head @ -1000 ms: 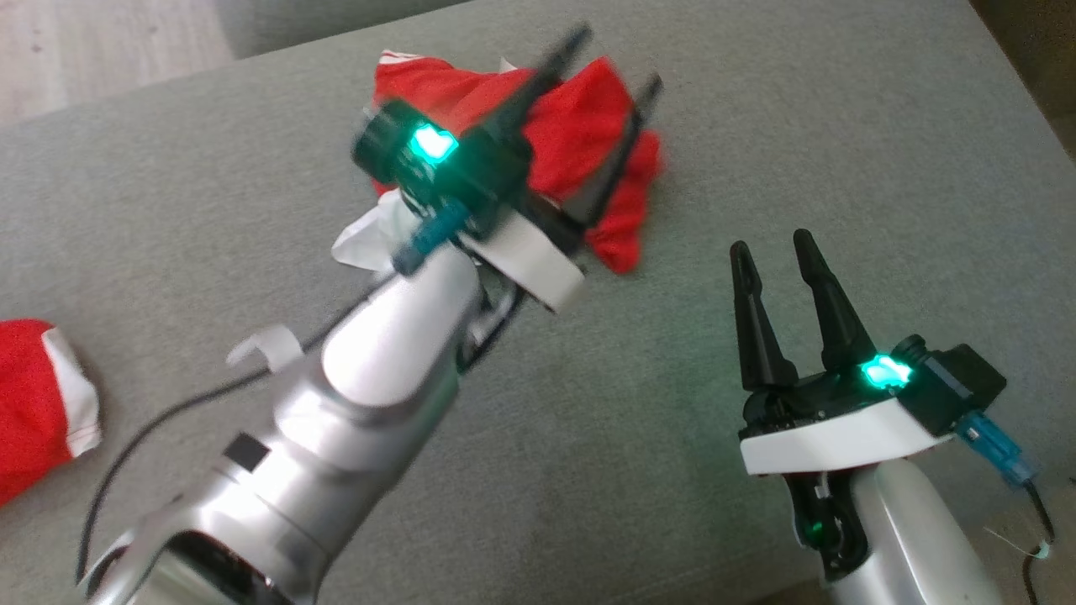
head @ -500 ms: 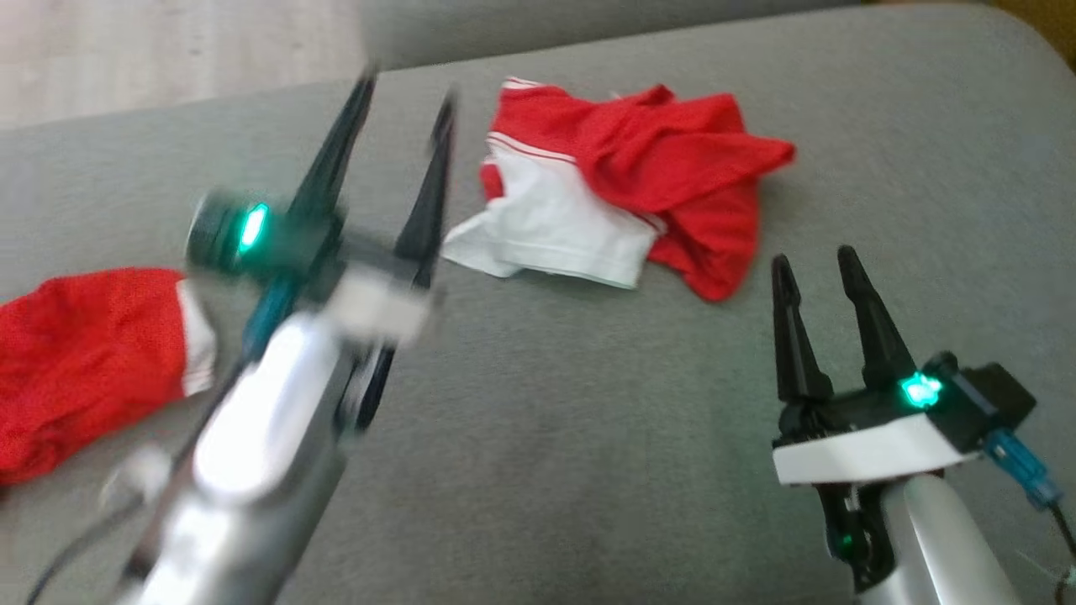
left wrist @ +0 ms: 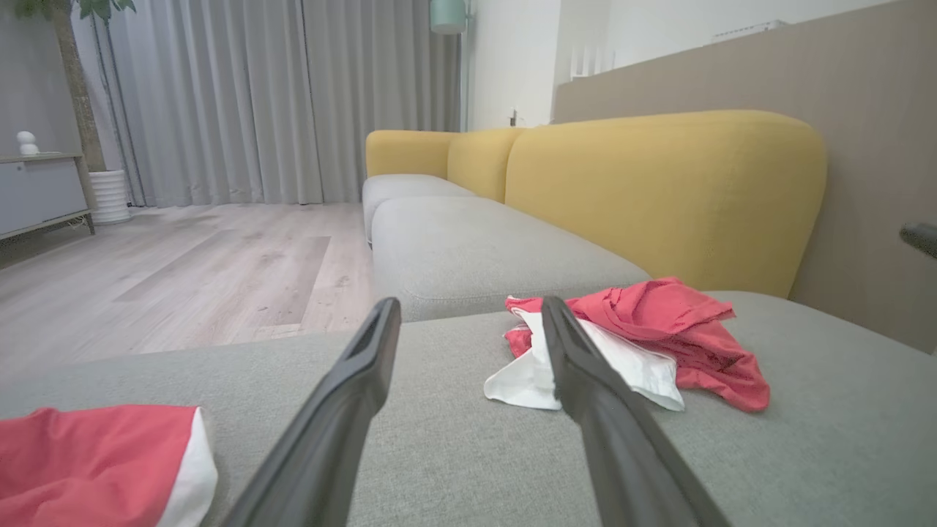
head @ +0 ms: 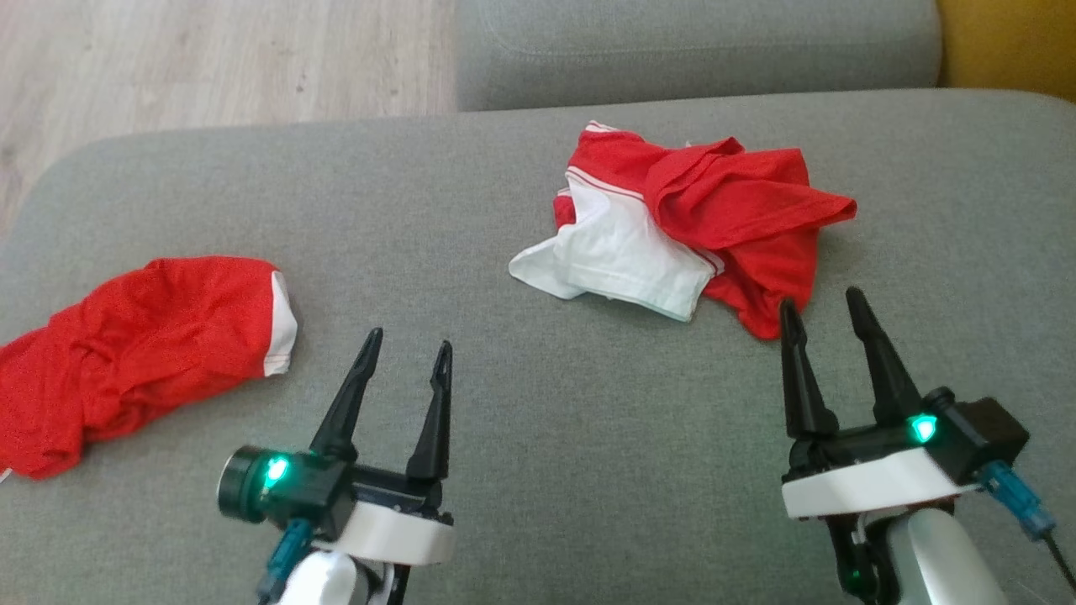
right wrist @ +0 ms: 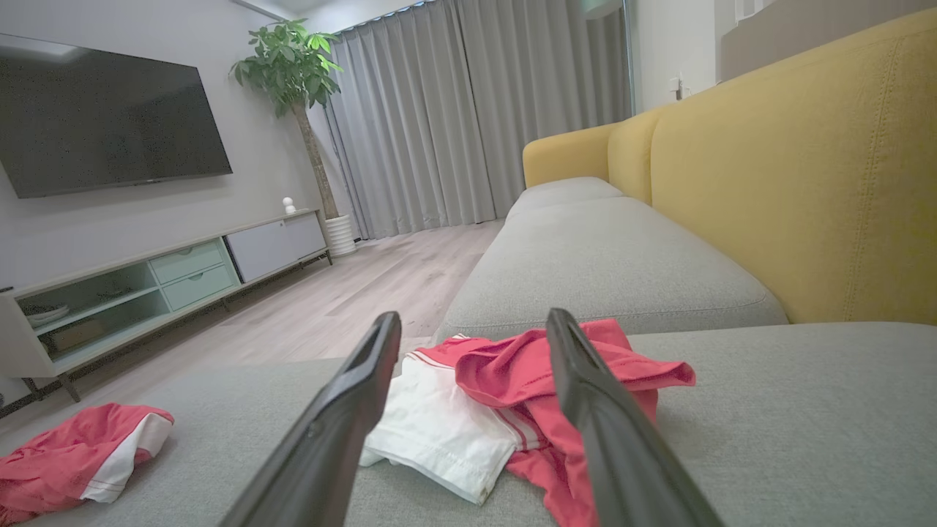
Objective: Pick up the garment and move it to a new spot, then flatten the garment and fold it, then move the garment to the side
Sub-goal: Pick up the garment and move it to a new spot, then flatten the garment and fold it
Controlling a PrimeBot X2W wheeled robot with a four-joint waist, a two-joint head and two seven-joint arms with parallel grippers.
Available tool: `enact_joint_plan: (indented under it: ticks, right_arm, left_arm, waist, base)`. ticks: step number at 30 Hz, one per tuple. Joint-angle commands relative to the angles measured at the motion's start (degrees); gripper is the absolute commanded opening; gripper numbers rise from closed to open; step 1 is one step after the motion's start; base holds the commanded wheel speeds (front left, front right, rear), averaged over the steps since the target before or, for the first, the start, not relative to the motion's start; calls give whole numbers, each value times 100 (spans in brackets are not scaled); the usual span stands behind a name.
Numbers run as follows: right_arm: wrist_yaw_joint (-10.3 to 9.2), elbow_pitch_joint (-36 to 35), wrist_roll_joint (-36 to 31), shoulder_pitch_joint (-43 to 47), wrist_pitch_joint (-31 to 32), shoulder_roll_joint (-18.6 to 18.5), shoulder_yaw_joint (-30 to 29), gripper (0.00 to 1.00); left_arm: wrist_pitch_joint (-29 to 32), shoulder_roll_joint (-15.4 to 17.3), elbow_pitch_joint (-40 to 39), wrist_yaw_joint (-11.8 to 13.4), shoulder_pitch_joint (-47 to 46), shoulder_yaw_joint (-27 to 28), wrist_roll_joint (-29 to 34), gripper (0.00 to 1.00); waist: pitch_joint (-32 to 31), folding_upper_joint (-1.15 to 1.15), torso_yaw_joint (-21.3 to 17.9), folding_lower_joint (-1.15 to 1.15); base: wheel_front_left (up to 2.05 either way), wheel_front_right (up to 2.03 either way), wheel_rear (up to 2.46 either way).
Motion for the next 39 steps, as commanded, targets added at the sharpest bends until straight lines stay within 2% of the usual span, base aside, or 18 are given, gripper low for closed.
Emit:
enact_joint_plan:
  ticks: [1, 3, 7, 15, 22, 26, 39]
  right_arm:
    - [-4, -137, -50, -50, -37, -28, 102, 100]
    - [-4, -107, -63, -5, -37, -28, 133, 100]
    - [-4, -116, -33, 29, -37, -28, 135, 100]
    - [-4, -53, -107, 17, -37, -28, 229, 100]
    - [-4, 378, -484, -188, -37, -28, 363, 100]
    - [-4, 830, -749, -520, -37, -79, 453, 100]
    - [-4, 2868, -1292, -1767, -37, -561, 563, 100]
  left_arm:
    - [-28, -81, -287, -11, -125, 321, 110, 100]
    - [-28, -213, -385, -20, 64, 502, 103, 100]
    - [-28, -340, -456, -193, 238, 692, 329, 100]
    - [-28, -426, -398, -411, 182, 882, 508, 100]
    - [-28, -453, -361, -488, 120, 866, 559, 100]
    - [-28, -461, -331, -508, 14, 783, 542, 100]
    - [-28, -463, -268, -321, -256, 410, 247, 100]
  waist:
    - [-79, 0, 35, 1]
    - [-124, 0, 25, 1]
    - [-125, 0, 57, 1]
    - [-87, 0, 138, 1]
    - [122, 0, 315, 1]
    - [338, 0, 498, 1]
    - [815, 0, 1093, 1]
  base:
    - [0, 0, 0]
    - [0, 0, 0]
    - [0, 0, 0]
    - [0, 0, 0]
    - [0, 0, 0]
    - [0, 0, 0]
    - [0, 0, 0]
